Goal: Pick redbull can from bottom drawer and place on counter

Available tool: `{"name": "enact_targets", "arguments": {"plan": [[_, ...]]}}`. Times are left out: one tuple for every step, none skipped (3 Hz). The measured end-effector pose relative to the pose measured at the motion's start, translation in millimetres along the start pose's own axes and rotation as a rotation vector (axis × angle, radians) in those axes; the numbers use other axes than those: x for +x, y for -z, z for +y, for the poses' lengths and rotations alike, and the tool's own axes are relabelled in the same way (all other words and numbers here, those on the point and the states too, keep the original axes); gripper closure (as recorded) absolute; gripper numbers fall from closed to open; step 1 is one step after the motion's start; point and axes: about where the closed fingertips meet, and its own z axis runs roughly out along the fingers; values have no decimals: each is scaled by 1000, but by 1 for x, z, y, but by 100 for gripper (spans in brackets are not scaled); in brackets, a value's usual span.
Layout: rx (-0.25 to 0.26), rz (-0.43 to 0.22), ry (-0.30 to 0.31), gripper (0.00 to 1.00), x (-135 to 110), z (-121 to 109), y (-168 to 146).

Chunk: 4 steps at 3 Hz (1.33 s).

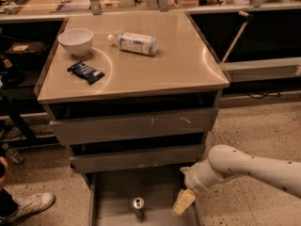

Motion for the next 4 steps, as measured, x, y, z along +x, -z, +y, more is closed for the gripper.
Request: {"name": "enact_targets", "arguments": {"plan": [[-5,-162,-40,0,0,-23,-45],[-96,-268,-90,0,0,-29,-100],[-146,-285,-136,0,15,-16,-134],[-142,-311,-125,0,13,-19,-153]]}}
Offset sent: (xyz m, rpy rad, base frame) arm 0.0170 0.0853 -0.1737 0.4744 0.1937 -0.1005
